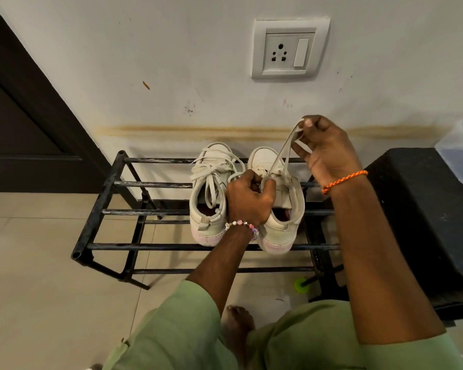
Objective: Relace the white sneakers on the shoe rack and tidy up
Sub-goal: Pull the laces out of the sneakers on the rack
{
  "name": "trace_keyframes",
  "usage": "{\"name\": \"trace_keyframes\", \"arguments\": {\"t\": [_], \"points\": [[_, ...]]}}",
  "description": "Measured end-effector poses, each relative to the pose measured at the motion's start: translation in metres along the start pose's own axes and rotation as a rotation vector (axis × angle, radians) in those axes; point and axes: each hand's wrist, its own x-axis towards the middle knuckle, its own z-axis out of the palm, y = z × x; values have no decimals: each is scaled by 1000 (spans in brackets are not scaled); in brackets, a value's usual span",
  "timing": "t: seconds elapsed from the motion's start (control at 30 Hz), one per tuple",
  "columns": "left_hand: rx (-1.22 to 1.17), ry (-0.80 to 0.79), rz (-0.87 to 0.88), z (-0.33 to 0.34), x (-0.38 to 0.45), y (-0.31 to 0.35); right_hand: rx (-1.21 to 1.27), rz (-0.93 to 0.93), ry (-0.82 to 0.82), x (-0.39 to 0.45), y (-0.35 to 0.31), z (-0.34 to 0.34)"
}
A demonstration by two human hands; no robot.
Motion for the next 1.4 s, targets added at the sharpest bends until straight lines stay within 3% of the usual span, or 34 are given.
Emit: {"name": "trace_keyframes", "arguments": {"t": [0.1, 0.17, 0.2, 0.27, 0.3, 0.37, 0.47, 0.57, 0.73, 0.87, 1.0, 1.07, 1.13, 1.2, 1.3, 1.4], "points": [[2, -4, 4, 0, 0, 0, 343, 72, -63, -4, -4, -3], [-4, -3, -2, 0, 0, 1, 392, 134, -22, -4, -2, -3], [-7, -5, -6, 0, 0, 2, 258, 140, 52, -3, 2, -4], [-9, -9, -14, 1, 0, 2, -303, 64, 170, 1, 13, -7], [-8, -11, -17, 1, 0, 2, -605, 3, 174, 1, 19, -9], [-3, -6, -20, 1, 0, 2, -986, -62, 52, -1, 29, -8], [0, -3, 0, 0, 1, 1, -1278, 6, -154, 0, 36, -6], [-12, -2, 4, 0, 1, 0, -1421, 0, -230, 1, 39, -5], [-22, 1, -21, 1, 1, -1, -1207, -124, -117, 0, 38, -12], [-25, -17, -26, 0, 0, -1, -621, -142, 64, 0, 24, -10], [-44, -7, -38, 1, 0, -3, 147, -4, 69, -3, 5, -8], [-60, -6, -48, 2, -2, -4, 259, 53, 108, -1, 0, -9], [-78, -2, -54, 2, -3, -6, 69, 36, 187, 1, 4, -10], [-86, 1, -55, 2, -3, -7, -372, -27, 195, 1, 11, -12], [-92, -8, -57, 3, -2, -9, -973, -46, -2, -3, 26, -13], [-106, -18, -60, 2, -2, -10, -1310, 54, -195, -6, 35, -10]]}}
